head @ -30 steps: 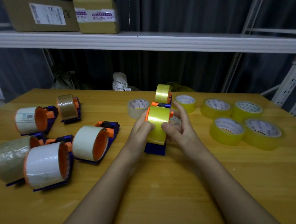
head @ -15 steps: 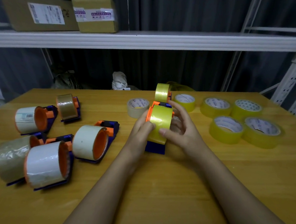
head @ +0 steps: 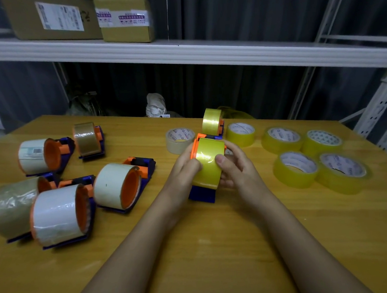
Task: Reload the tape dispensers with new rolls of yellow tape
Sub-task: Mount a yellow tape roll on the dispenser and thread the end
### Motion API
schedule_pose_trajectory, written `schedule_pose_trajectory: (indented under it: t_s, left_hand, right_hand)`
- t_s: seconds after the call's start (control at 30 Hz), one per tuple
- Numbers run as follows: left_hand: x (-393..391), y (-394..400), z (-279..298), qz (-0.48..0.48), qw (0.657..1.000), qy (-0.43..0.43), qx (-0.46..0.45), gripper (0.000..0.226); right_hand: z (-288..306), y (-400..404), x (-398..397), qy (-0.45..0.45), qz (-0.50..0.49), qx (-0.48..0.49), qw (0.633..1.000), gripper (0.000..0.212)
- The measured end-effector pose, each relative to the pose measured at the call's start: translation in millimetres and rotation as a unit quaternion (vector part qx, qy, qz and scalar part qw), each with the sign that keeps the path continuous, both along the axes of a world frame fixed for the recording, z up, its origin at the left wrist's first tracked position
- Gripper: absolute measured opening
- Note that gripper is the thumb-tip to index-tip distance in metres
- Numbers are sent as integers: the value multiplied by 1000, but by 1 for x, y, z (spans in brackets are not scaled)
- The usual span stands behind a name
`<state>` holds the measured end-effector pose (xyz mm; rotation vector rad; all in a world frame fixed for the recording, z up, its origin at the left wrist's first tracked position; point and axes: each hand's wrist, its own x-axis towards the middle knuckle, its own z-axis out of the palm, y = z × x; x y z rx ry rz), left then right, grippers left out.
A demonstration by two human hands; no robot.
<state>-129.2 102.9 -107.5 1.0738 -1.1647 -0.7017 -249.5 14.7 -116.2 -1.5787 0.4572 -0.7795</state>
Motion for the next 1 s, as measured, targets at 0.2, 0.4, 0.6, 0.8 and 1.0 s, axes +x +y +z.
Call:
schedule_pose_trajectory:
  t_s: [0.2, 0.4, 0.6, 0.8, 1.0]
  left_hand:
    - [-1, 1, 0, -1, 1000, -6, -8, 36]
    - [0, 0, 0, 13, 1000, 1, -2, 34]
    - [-1, 0, 1, 25, 999, 18, 9, 32]
    - [-1, 0, 0, -2, 999, 42, 9, 38]
    - [-2, -2, 0, 12, 999, 34, 2, 38]
  right_hand:
    - [1, 0, 1, 10, -5, 18, 1000, 70]
    - [3, 5, -2, -19, -1, -2, 1000, 58]
    - [4, 7, -1, -26, -6, -22, 999, 52]
    - [4, 6, 1, -2, -29, 16, 999, 66]
    - [4, 6, 1, -2, -23, 21, 1000, 70]
